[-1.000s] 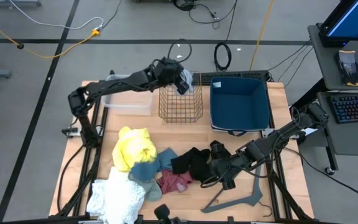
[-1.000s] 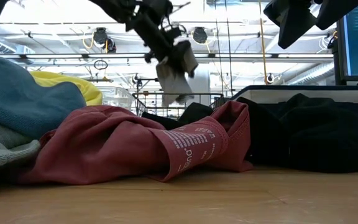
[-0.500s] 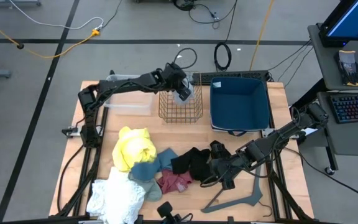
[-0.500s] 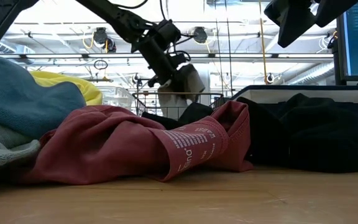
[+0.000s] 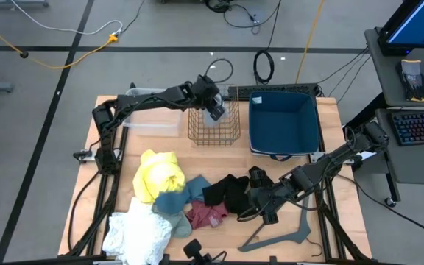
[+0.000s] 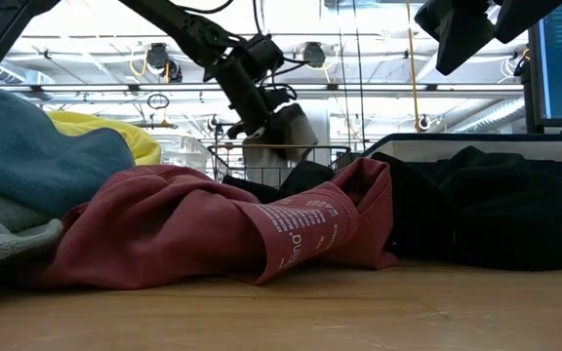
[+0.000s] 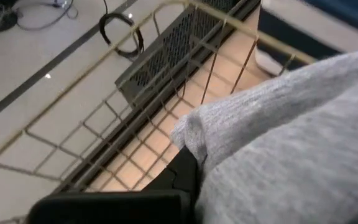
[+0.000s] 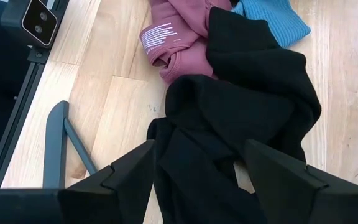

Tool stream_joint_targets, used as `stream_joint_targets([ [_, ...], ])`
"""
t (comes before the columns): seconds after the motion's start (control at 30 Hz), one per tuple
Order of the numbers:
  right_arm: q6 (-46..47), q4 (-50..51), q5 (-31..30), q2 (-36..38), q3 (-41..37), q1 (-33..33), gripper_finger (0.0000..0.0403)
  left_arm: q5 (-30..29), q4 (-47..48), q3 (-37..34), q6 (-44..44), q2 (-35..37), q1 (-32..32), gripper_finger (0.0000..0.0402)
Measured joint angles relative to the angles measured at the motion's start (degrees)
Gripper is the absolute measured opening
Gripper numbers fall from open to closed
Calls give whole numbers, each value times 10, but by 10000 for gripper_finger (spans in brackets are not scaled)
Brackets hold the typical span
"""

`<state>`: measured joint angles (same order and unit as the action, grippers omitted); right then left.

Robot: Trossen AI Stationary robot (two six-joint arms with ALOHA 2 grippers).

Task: Pick & Place Cloths
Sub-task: Put the gray shorts into the wire basket

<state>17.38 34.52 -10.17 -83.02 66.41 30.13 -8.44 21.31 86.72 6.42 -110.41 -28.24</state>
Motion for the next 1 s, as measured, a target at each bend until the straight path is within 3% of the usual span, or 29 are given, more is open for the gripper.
stream_joint_targets([
  [0.3,5,0,0,0,0,0,238,-1,24,0,6,-2,-2,27],
  [0.73,15,-7,2,0,0,4,238,43,-3,-1,27,-66,-1,28],
  [0.83,15,-7,3,0,0,5,238,43,-2,-2,26,-67,-1,46],
  [1.0,17,-9,9,0,0,5,238,43,0,-1,25,-66,-1,109],
])
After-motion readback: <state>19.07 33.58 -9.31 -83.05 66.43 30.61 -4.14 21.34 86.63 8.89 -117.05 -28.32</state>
